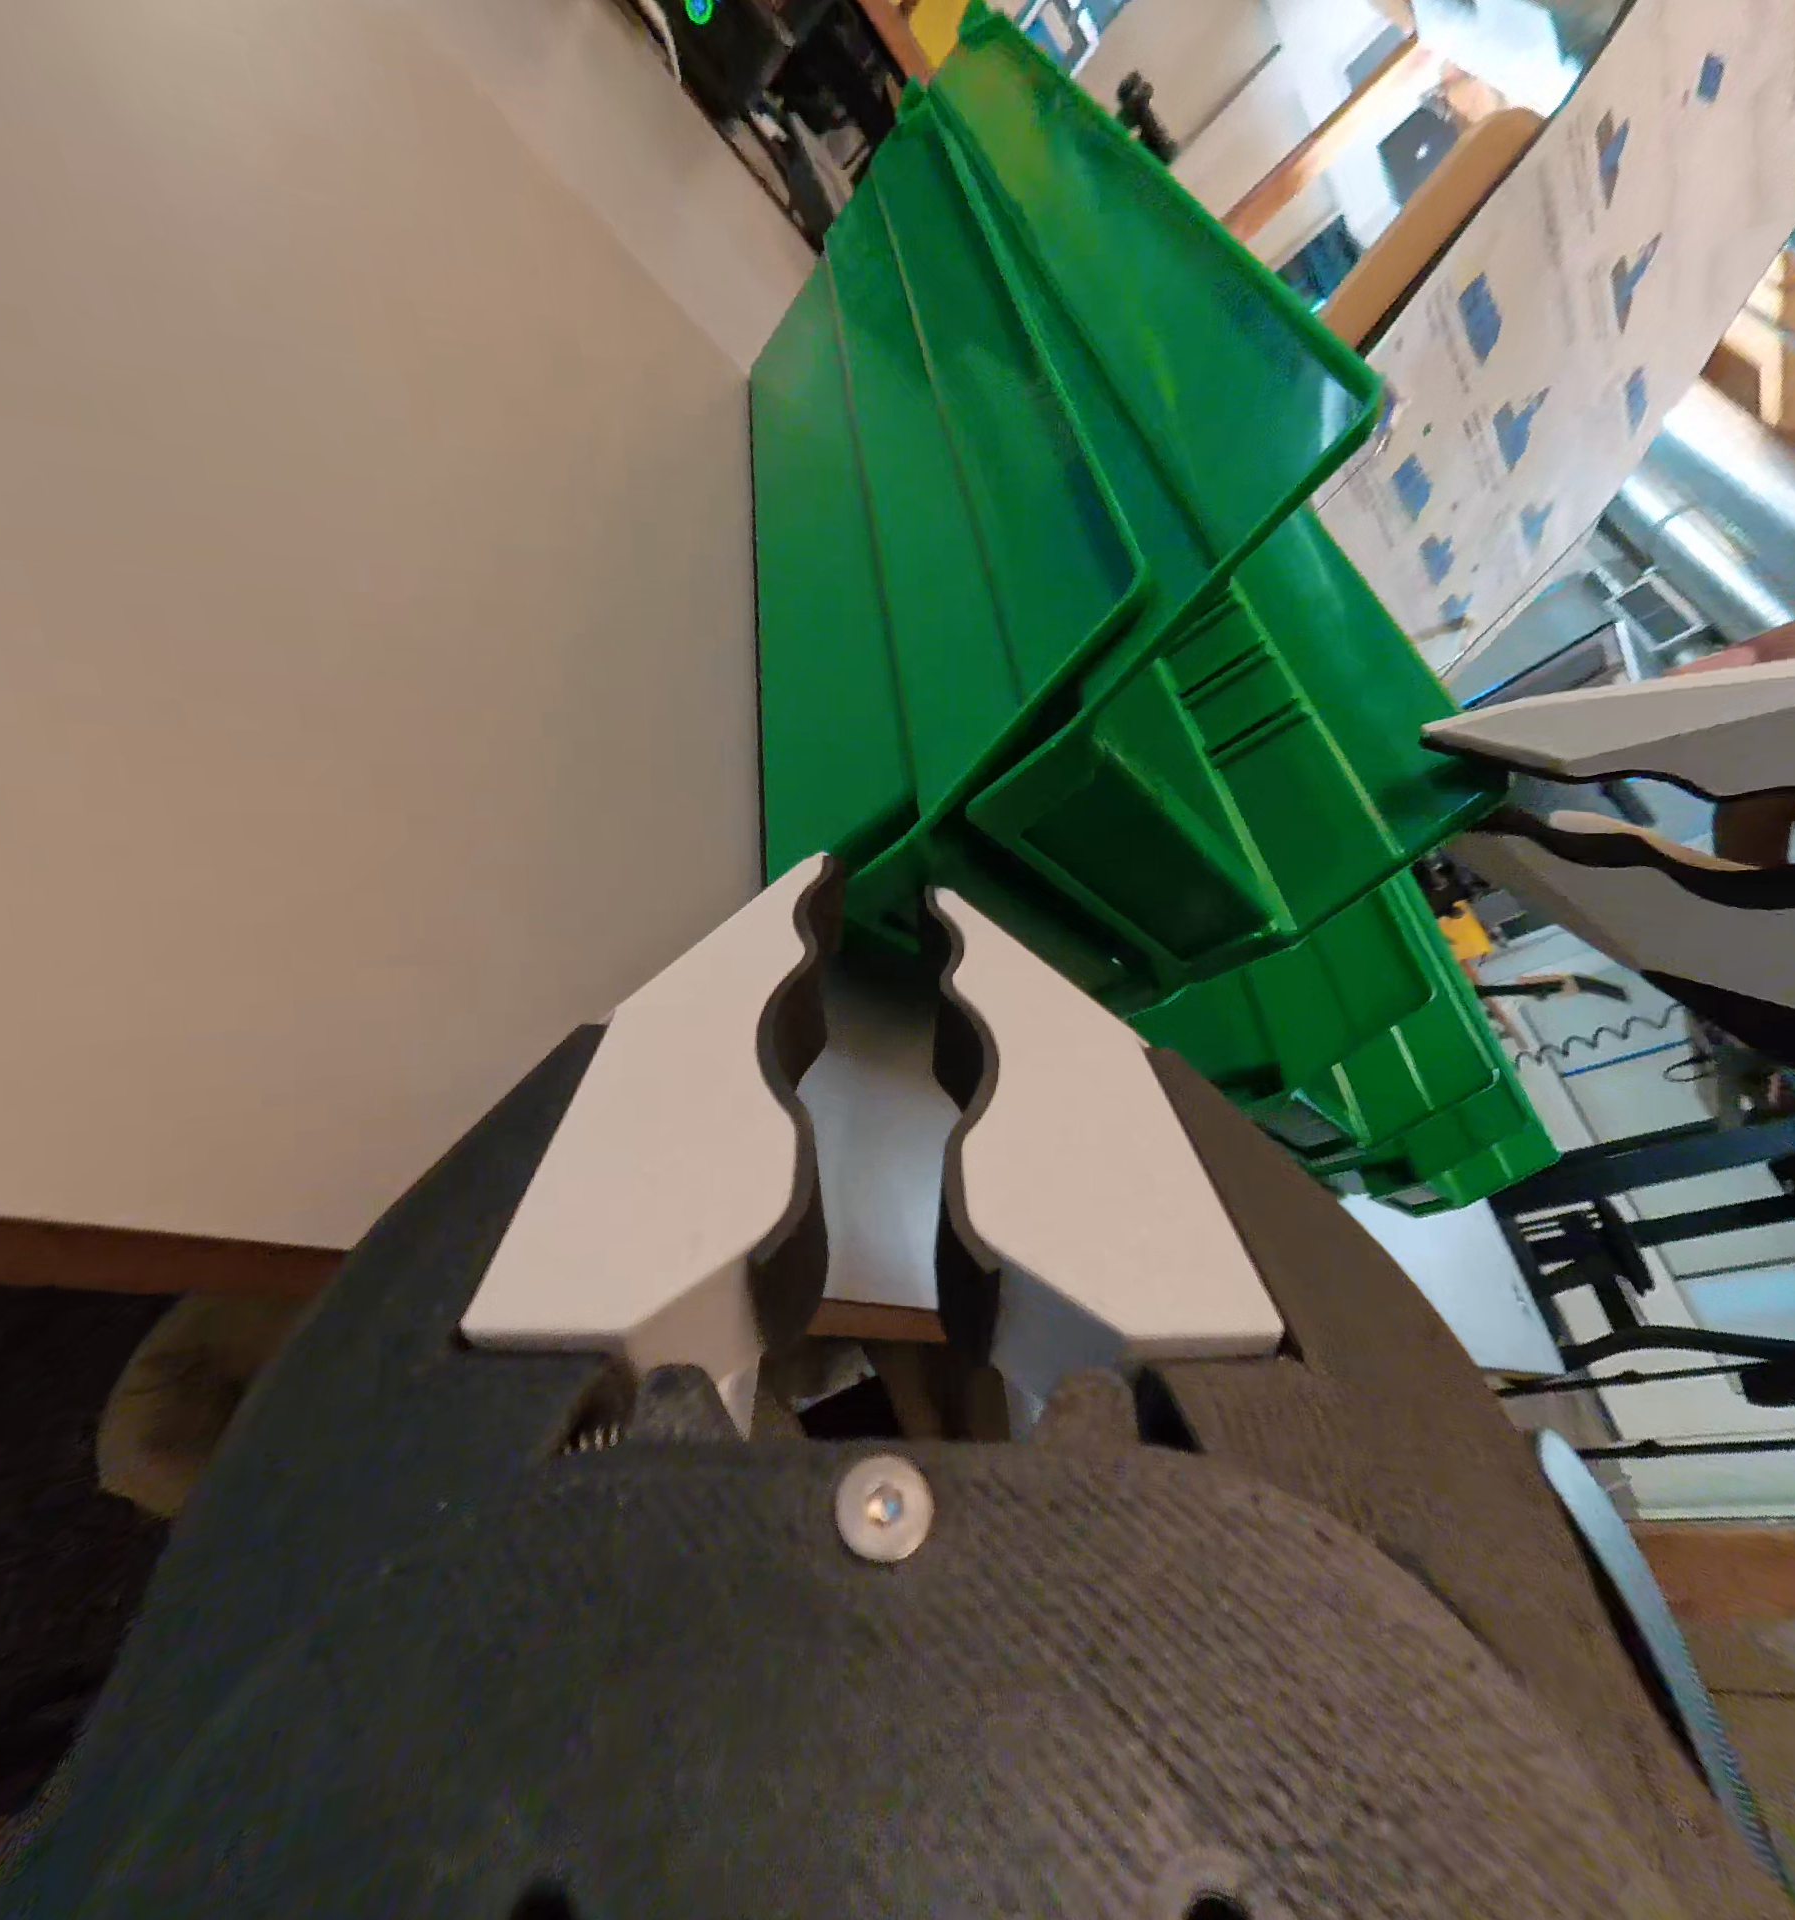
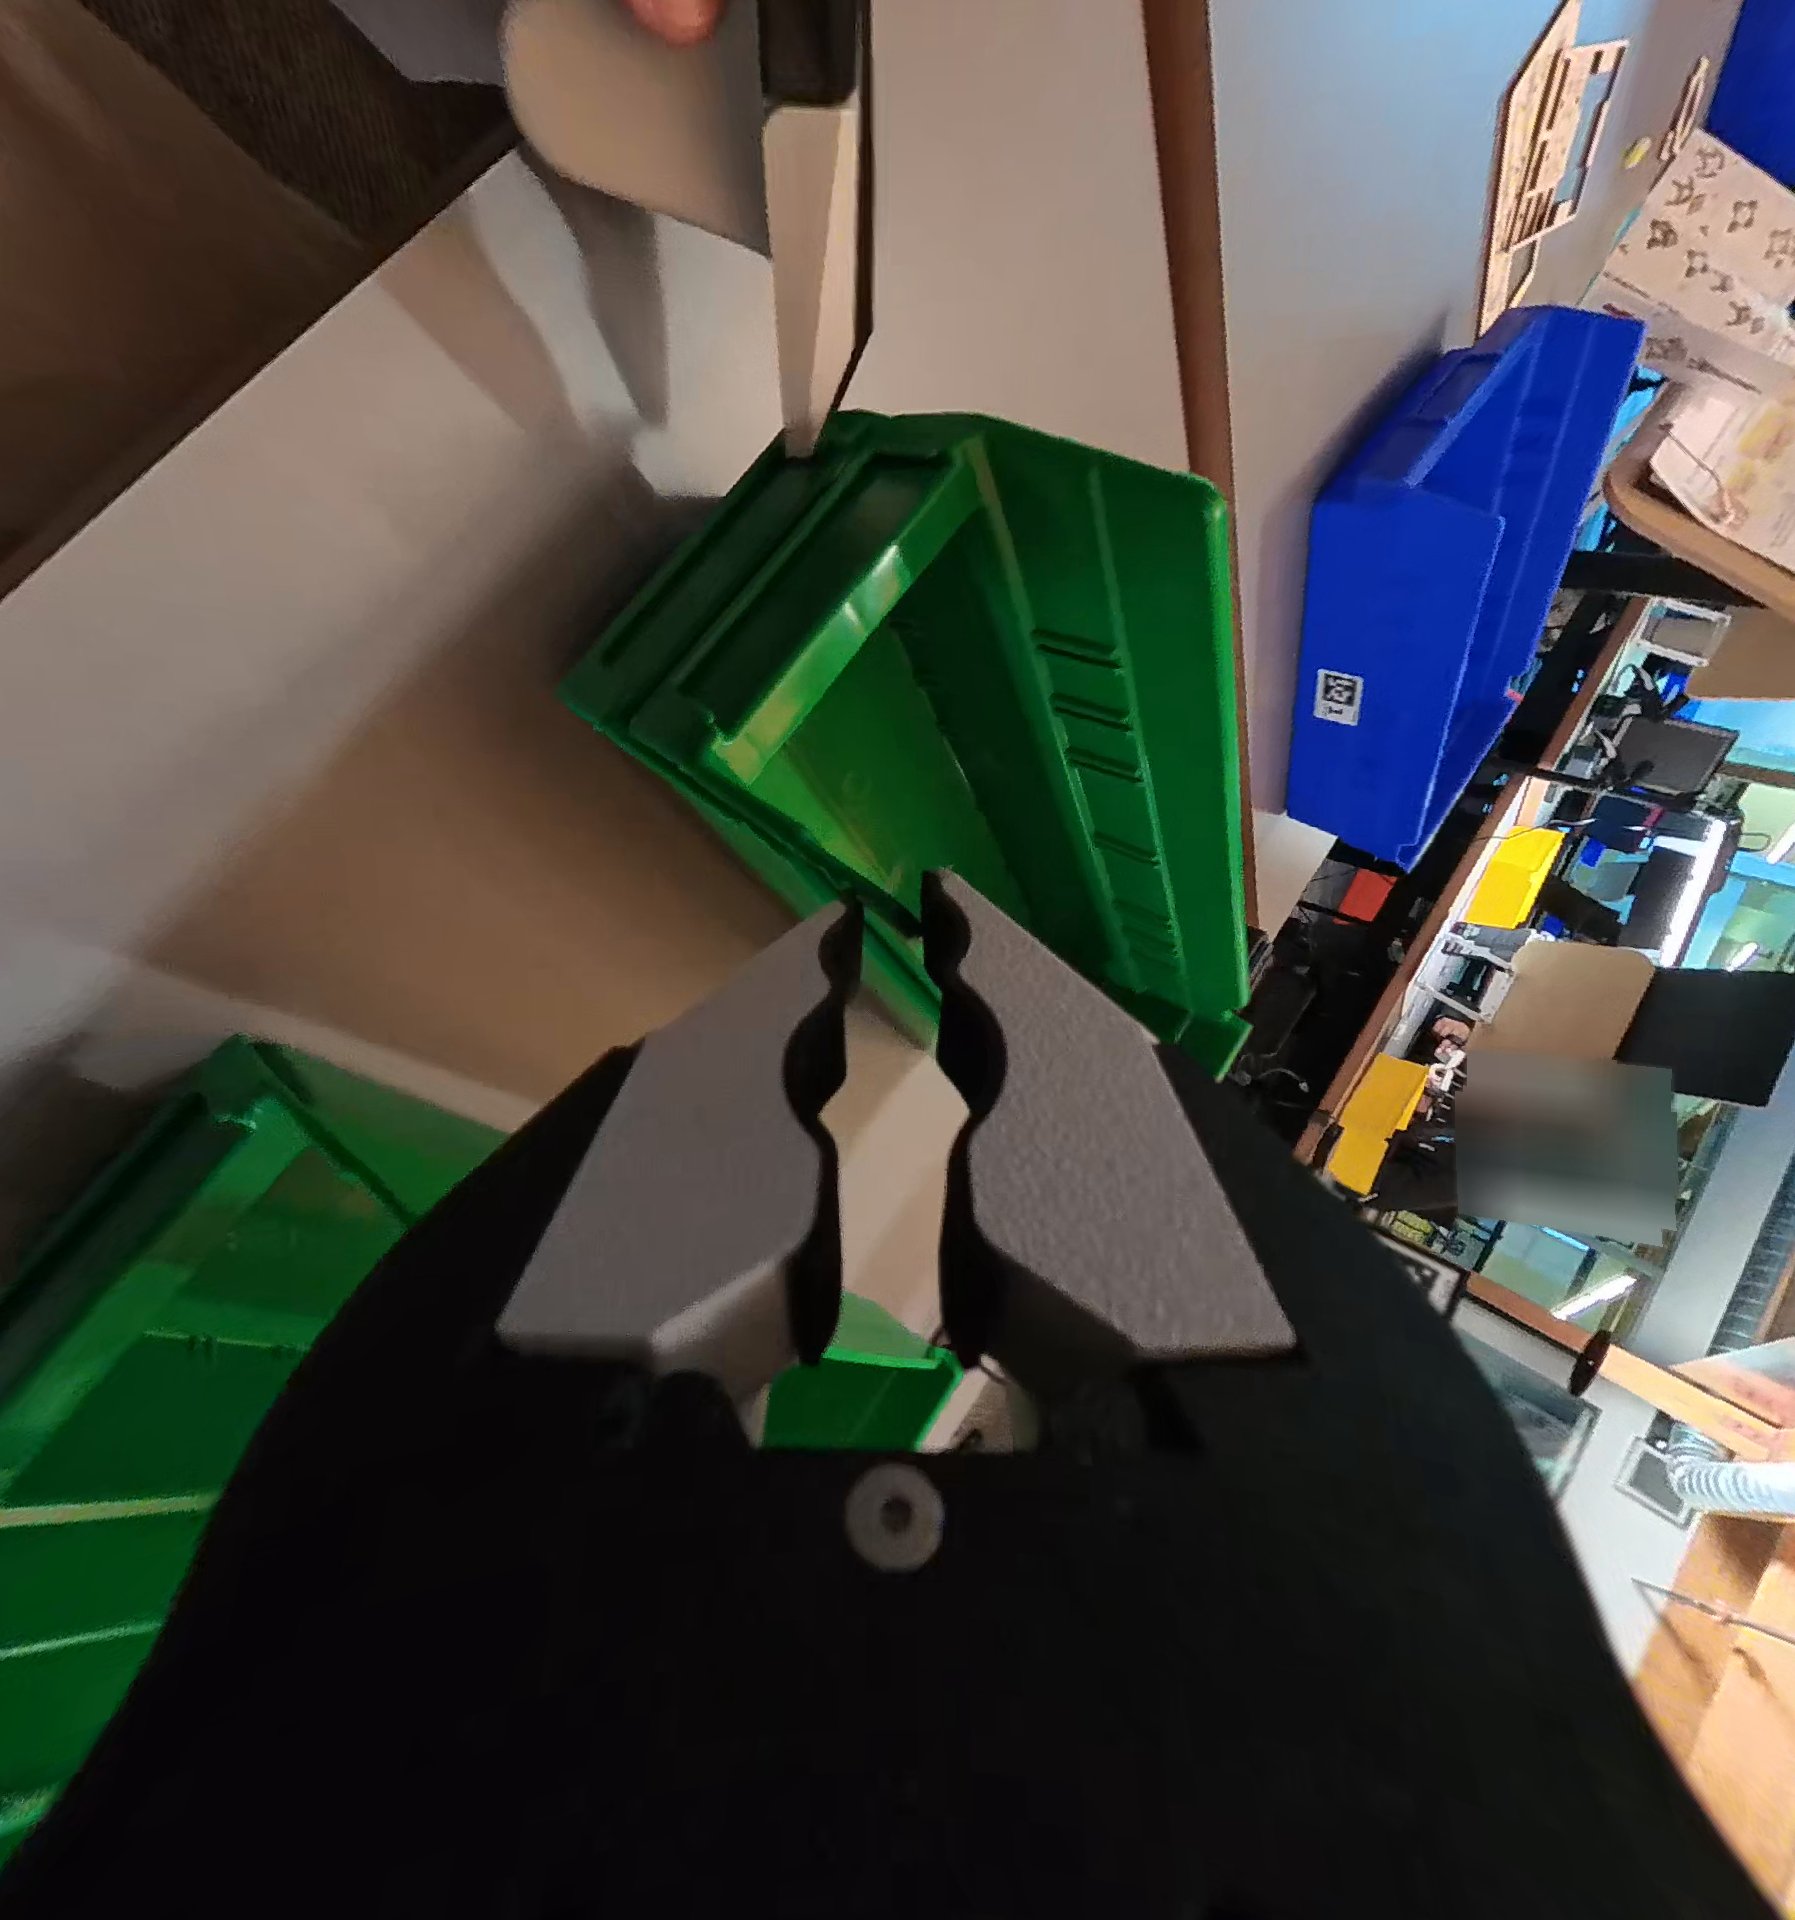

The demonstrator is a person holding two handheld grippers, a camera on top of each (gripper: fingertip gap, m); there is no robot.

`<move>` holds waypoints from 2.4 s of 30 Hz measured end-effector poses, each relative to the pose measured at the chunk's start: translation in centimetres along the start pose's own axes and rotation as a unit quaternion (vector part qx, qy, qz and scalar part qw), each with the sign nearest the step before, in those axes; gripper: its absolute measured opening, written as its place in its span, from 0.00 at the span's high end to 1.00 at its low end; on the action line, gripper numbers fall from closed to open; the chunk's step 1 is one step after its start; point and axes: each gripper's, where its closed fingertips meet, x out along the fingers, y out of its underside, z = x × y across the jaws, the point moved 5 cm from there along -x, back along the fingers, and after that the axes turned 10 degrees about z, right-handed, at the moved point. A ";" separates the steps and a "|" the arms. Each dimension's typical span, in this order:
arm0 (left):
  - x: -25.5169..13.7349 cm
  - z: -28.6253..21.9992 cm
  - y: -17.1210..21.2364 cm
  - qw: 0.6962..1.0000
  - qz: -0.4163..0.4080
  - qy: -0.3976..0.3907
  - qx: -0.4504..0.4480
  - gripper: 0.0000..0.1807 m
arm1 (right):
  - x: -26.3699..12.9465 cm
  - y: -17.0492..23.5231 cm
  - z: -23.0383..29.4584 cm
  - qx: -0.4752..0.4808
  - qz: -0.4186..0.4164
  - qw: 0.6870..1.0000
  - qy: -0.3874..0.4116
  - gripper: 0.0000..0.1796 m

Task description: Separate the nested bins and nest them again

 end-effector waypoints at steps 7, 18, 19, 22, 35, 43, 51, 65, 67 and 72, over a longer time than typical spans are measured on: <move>0.0 0.9 0.7 0.999 0.022 -0.043 -0.002 0.93 | 0.1 0.2 0.5 0.032 0.001 0.999 0.028 0.93; -0.2 0.5 1.0 0.997 0.051 -0.033 0.043 0.87 | -0.7 0.3 1.5 0.021 -0.025 0.999 0.041 0.93; -0.3 0.4 0.9 0.998 0.048 -0.028 0.042 0.86 | -0.7 0.3 1.5 0.027 -0.024 0.998 0.044 0.92; -1.0 0.4 0.4 0.998 0.030 -0.022 0.046 0.85 | -1.2 0.5 1.1 0.065 -0.027 0.996 0.049 0.91; -5.4 -1.1 -4.3 0.988 -0.064 -0.069 0.121 0.80 | -10.8 7.8 -5.6 0.567 -0.240 0.780 0.115 0.80; -1.0 -7.8 -9.9 0.944 0.068 -0.147 0.286 0.75 | -12.9 8.7 -1.0 0.725 -0.408 0.546 0.097 0.83; 10.0 -11.1 -15.8 0.869 0.259 -0.271 0.322 0.33 | -9.1 -0.4 5.0 0.599 -0.334 0.717 0.126 0.89; 23.0 -9.5 -19.0 0.839 0.388 -0.327 0.199 0.28 | -9.0 4.1 6.6 0.623 -0.352 0.689 0.114 0.87; 23.6 -9.8 -18.7 0.841 0.391 -0.313 0.206 0.28 | -8.6 4.4 6.7 0.632 -0.351 0.682 0.108 0.87; 24.2 -8.3 -17.4 0.794 0.423 -0.362 0.246 0.28 | -8.2 4.5 6.8 0.651 -0.360 0.662 0.091 0.87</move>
